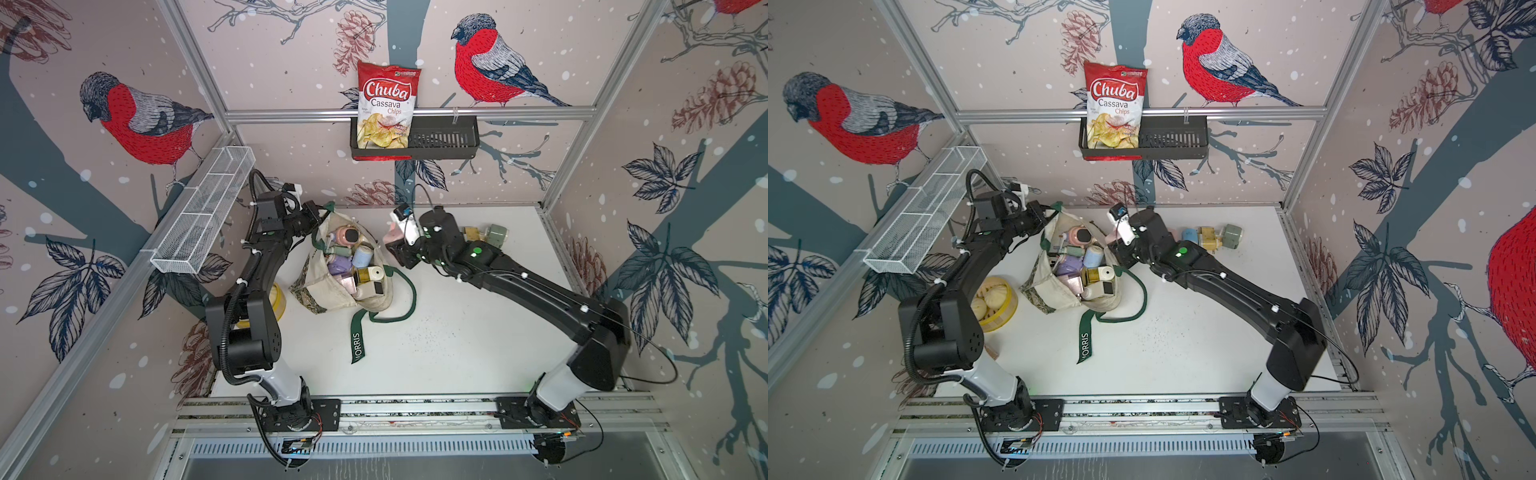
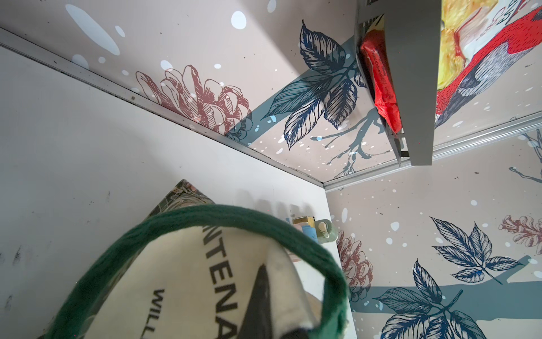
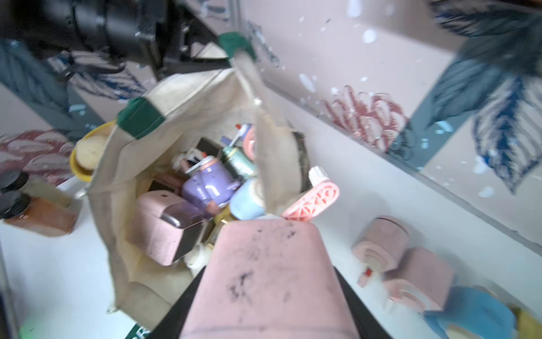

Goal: Take out the pencil sharpeners from the tote bags
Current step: Pick up the pencil sharpener from the canvas bag, then place the pencil sharpener at the center of the board.

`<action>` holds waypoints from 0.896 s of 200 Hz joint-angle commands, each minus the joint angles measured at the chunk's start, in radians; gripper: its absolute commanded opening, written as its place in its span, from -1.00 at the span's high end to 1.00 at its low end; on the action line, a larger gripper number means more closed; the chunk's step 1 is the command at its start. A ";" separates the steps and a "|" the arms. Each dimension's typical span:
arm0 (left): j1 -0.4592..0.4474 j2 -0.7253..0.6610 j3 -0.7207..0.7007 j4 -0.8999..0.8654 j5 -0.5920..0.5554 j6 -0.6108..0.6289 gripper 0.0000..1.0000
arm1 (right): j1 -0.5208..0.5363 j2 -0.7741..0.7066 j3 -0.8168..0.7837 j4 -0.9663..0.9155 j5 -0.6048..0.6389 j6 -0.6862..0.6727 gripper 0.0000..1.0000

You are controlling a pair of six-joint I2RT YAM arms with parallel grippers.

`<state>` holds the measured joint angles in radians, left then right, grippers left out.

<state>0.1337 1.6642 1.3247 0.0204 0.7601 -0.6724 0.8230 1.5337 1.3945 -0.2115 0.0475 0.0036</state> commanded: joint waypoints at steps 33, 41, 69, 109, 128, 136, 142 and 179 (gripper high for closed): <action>0.006 -0.018 0.009 0.190 0.051 -0.015 1.00 | -0.302 -0.232 -0.365 0.412 0.097 0.162 0.49; 0.006 -0.019 0.010 0.190 0.051 -0.015 1.00 | -0.356 -0.250 -0.400 0.433 0.109 0.201 0.49; 0.006 -0.020 0.008 0.192 0.054 -0.019 1.00 | -0.521 -0.299 -0.532 0.550 0.135 0.277 0.48; 0.006 -0.021 0.008 0.196 0.054 -0.021 1.00 | -0.688 -0.250 -0.653 0.682 0.185 0.334 0.52; 0.006 -0.021 0.006 0.196 0.055 -0.021 1.00 | -0.743 -0.217 -0.707 0.778 0.163 0.357 0.53; 0.007 -0.021 0.006 0.196 0.054 -0.020 1.00 | -0.756 -0.206 -0.732 0.826 0.160 0.364 0.52; 0.008 -0.022 0.008 0.196 0.056 -0.020 1.00 | -0.768 -0.194 -0.747 0.857 0.163 0.370 0.52; 0.011 -0.023 0.008 0.197 0.059 -0.024 1.00 | -0.836 -0.055 -0.716 0.886 0.160 0.441 0.50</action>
<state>0.1368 1.6611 1.3243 0.0208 0.7662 -0.6827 0.0177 1.4109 0.6434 0.5652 0.2089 0.3725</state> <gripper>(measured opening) 0.060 0.580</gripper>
